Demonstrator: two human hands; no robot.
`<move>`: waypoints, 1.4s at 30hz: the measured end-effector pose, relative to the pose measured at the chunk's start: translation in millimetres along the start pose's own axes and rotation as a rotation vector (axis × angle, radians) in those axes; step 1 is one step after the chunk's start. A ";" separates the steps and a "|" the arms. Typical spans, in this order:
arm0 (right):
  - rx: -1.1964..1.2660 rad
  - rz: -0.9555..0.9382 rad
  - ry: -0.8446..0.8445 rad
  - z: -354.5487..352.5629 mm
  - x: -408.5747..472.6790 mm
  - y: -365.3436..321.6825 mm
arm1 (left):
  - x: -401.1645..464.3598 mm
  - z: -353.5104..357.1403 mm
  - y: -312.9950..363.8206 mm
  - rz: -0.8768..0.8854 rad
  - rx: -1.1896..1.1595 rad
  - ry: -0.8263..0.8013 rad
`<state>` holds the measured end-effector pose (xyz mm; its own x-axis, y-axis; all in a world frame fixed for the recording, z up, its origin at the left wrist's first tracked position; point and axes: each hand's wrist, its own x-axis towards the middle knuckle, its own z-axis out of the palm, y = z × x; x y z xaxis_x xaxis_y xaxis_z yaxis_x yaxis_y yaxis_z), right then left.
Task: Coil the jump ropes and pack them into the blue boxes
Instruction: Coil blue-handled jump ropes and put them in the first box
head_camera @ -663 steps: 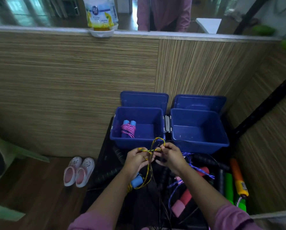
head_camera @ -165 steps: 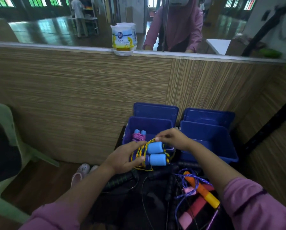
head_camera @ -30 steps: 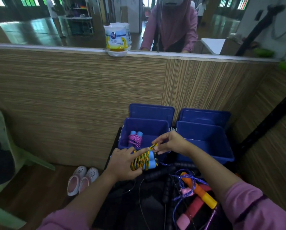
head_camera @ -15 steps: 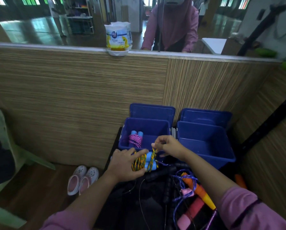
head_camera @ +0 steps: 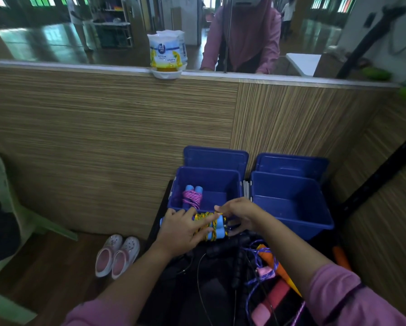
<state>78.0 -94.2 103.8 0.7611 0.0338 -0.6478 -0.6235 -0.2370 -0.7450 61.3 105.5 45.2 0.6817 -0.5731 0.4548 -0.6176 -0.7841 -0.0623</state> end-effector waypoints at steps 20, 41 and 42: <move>0.401 -0.316 -0.003 1.2 8.8 10.3 | 26.0 -19.1 -2.1 -0.267 -0.056 -0.169; 0.145 -0.534 0.002 1.5 2.6 10.3 | 31.2 -31.1 11.2 -0.602 -0.315 -0.335; 0.107 -0.542 0.016 3.1 2.6 10.5 | 30.0 -30.3 11.4 -0.602 -0.324 -0.337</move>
<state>72.9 -93.6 93.9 0.9802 0.1089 -0.1652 -0.1558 -0.0895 -0.9837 62.9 86.6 85.0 0.9880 -0.1517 0.0286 -0.1505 -0.9049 0.3982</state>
